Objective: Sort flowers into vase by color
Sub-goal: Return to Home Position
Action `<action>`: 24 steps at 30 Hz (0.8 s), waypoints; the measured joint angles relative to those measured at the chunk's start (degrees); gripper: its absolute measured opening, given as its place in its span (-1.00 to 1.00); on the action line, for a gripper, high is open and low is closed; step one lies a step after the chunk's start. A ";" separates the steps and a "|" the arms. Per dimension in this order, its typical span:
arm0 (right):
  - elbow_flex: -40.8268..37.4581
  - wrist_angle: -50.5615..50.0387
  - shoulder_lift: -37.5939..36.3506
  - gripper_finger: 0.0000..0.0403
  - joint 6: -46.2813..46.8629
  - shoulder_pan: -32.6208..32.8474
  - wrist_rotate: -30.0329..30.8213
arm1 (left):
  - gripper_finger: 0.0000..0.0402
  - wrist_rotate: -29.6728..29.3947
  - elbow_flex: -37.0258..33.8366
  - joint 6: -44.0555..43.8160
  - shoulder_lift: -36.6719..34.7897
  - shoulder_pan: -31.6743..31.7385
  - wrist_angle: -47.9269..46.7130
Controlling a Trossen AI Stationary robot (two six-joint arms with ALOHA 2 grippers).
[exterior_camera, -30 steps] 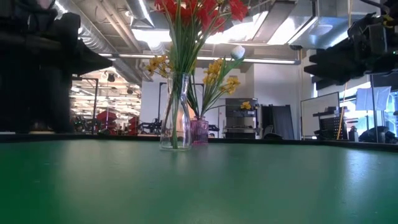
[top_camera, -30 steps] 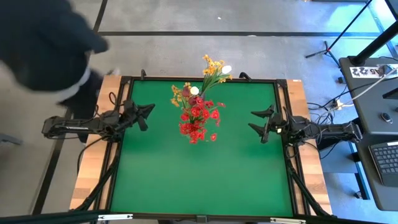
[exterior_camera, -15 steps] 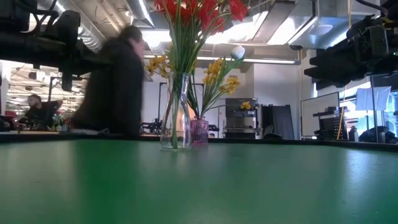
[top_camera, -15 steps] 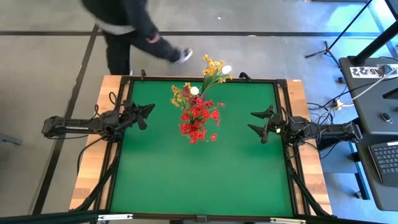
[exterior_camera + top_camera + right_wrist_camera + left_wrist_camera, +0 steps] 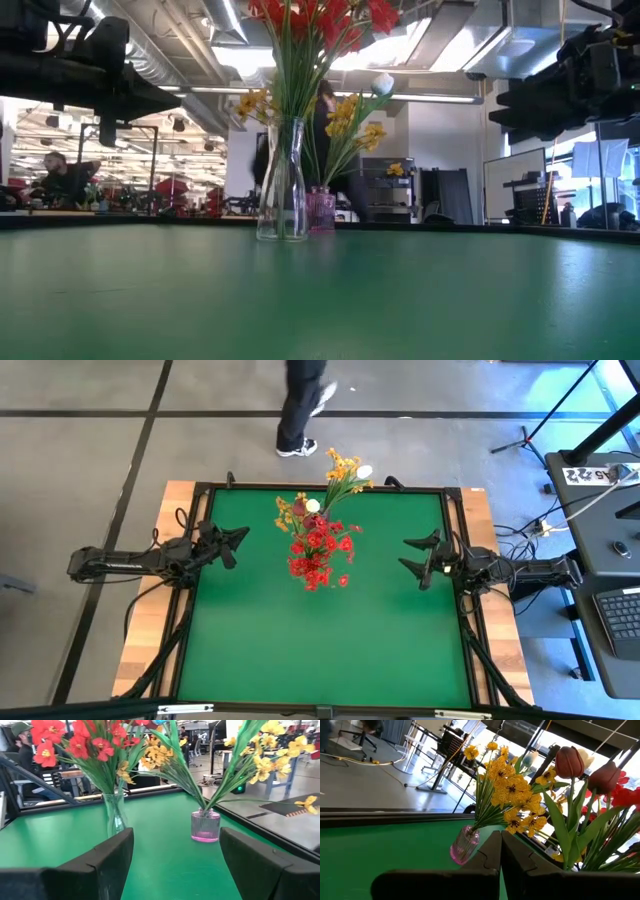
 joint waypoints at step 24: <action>-0.03 -0.17 0.00 0.46 -0.06 0.01 -0.61 | -1.00 -0.01 0.00 0.02 0.00 0.01 0.00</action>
